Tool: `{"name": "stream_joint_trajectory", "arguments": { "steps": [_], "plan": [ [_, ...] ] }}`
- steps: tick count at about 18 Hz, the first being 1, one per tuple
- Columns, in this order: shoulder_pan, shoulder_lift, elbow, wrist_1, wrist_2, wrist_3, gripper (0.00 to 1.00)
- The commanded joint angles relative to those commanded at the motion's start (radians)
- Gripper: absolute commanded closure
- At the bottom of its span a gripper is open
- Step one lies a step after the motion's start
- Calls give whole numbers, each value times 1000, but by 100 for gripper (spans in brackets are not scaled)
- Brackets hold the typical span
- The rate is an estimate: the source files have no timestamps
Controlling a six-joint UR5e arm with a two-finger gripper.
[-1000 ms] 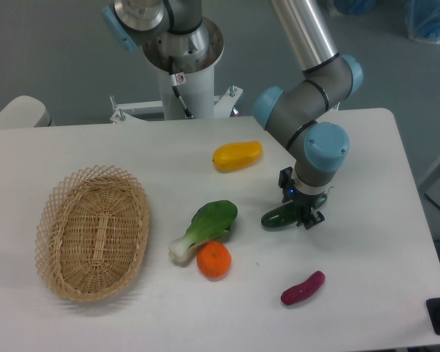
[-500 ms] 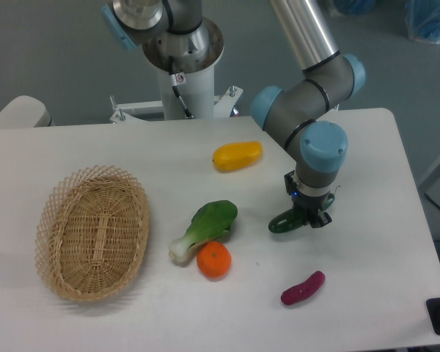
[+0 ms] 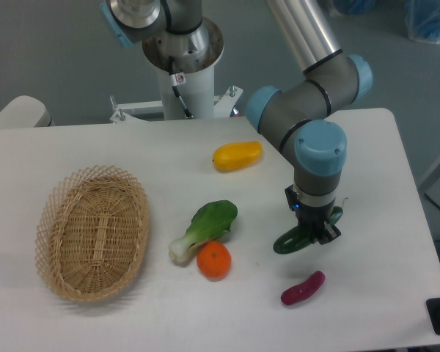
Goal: Pick up the cucumber from the table
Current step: 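Lift the held cucumber and pull it back toward the table edge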
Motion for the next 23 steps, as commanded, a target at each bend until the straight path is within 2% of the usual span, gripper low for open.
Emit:
{"name": "stream_joint_trajectory", "arguments": {
  "steps": [5, 9, 14, 15, 23],
  "plan": [
    [-40, -43, 120, -49, -35, -93, 67],
    [-49, -106, 239, -121, -40, -100, 67],
    [-49, -198, 429, -256, -37, -97, 67],
    [-49, -204, 442, -265, -35, -97, 67],
    [-52, -201, 422, -261, -40, -98, 67]
  ]
}}
